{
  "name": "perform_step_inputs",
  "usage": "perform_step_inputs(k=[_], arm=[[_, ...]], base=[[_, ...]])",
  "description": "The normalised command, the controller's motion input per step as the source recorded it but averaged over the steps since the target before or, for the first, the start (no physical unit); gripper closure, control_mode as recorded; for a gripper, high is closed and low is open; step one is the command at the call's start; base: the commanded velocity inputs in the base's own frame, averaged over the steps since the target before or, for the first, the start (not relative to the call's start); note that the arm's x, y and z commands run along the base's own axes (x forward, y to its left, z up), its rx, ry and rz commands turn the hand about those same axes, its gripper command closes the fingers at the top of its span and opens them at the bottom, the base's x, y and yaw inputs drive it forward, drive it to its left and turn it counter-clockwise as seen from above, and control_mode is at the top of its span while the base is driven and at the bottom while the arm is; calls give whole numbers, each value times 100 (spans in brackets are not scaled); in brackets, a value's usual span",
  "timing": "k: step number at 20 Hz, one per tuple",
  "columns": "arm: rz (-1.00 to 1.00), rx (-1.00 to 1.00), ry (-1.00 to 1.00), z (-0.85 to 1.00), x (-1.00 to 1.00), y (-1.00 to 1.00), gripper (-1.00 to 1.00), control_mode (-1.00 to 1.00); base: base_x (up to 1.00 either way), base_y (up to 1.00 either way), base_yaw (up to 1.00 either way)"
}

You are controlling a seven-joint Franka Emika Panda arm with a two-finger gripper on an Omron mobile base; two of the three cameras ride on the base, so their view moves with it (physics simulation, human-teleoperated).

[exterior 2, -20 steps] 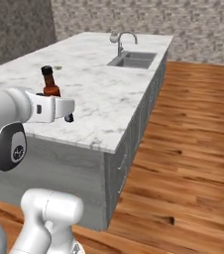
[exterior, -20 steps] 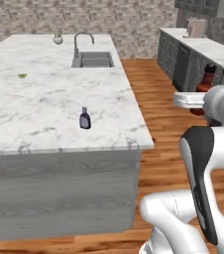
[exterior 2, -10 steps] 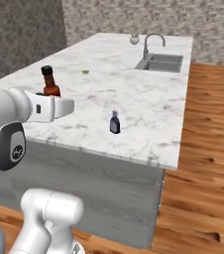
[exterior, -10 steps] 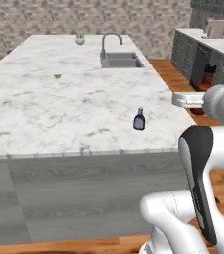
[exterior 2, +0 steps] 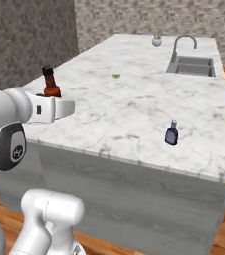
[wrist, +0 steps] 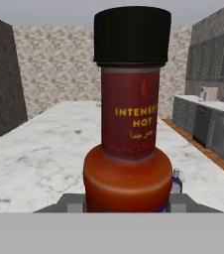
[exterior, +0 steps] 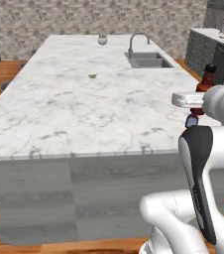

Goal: Move the condiment bottle and condiment bottle from the cabinet to the dining counter.

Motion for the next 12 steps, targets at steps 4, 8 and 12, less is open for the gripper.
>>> perform_step_inputs(k=[4, 8, 12], arm=[[0, 0, 0, 0, 0, 0, 100, 100], [0, 0, 0, 0, 0, 0, 100, 100], [0, 0, 0, 0, 0, 0, 100, 100]], base=[[64, 92, 0], [84, 66, 0], [74, 16, 0]])
